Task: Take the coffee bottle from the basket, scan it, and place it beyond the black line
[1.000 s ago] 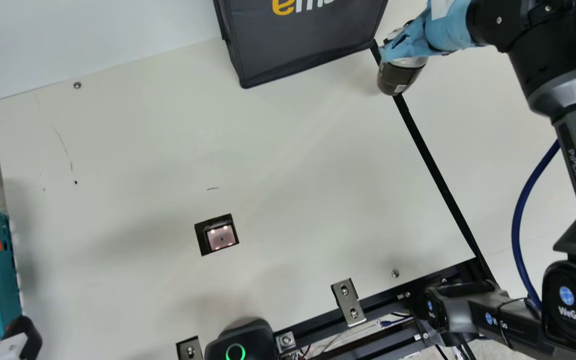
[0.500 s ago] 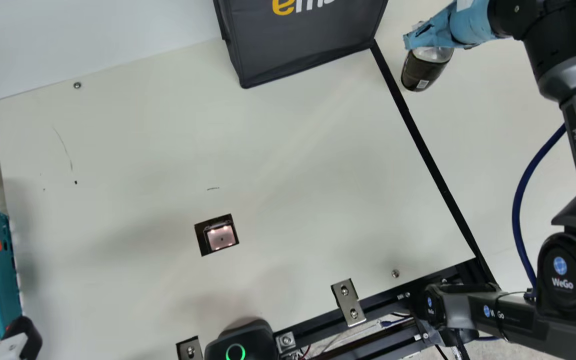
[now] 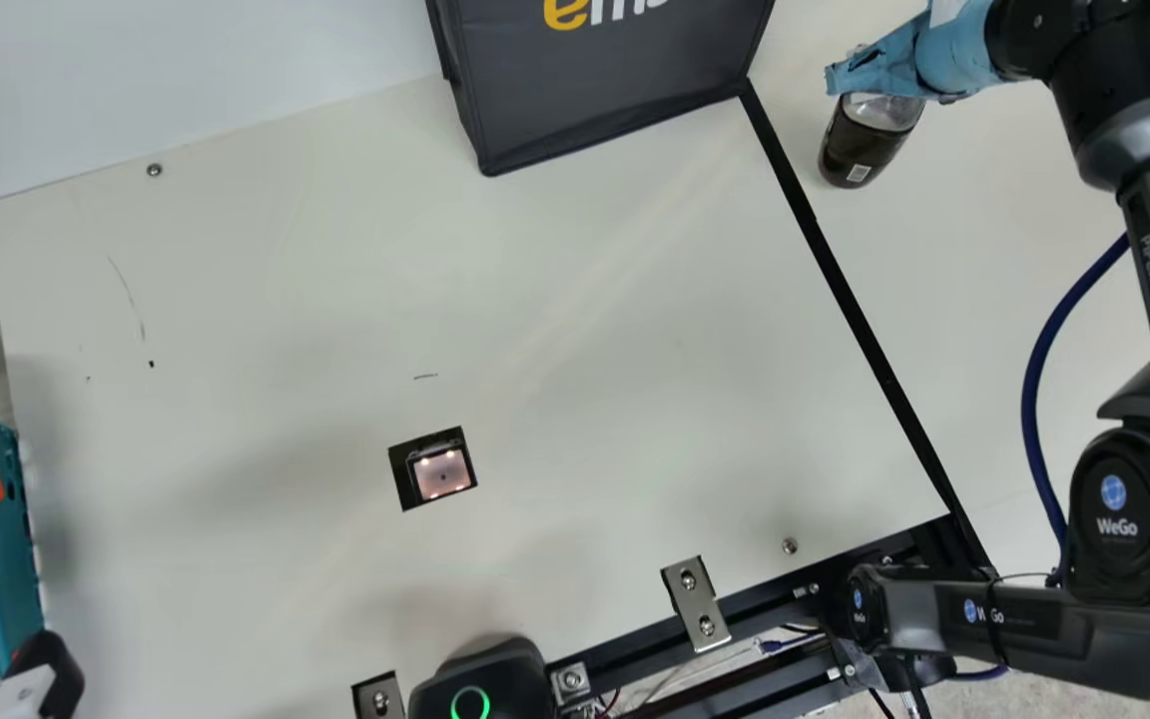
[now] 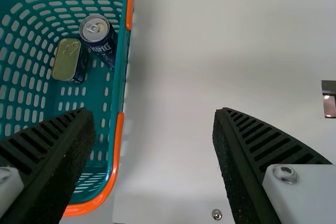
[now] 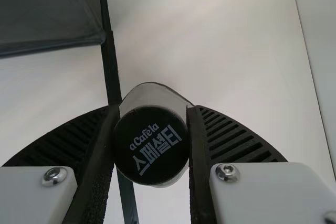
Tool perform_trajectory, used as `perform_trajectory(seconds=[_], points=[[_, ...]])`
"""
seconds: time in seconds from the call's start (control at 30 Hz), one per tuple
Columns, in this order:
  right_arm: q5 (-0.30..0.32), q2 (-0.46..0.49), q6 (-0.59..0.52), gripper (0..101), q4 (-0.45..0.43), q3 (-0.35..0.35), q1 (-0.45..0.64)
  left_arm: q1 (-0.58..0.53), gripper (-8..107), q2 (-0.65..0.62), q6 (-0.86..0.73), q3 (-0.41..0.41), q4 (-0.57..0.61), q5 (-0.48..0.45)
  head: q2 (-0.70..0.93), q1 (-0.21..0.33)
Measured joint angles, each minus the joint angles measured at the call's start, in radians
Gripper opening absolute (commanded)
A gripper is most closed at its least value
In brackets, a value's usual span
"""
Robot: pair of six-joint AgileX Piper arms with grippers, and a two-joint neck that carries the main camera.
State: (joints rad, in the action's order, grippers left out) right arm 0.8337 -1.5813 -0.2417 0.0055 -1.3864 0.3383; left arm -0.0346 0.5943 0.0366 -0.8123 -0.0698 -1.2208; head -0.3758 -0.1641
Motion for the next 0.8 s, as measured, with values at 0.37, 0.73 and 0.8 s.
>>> perform_trajectory(seconds=[0.37,0.73,0.8], points=[[-0.025,-0.018,0.010,0,0.011,0.017,0.024,0.000,90,0.000,0.000,0.000,0.000,0.000,0.002,0.000],[-0.036,-0.027,0.012,33,0.026,0.011,0.041,0.000,90,0.000,0.000,0.000,0.000,0.000,0.002,0.000],[-0.034,-0.028,0.011,40,0.026,0.010,0.043,0.000,90,0.000,0.000,0.000,0.000,0.000,0.000,0.000]])
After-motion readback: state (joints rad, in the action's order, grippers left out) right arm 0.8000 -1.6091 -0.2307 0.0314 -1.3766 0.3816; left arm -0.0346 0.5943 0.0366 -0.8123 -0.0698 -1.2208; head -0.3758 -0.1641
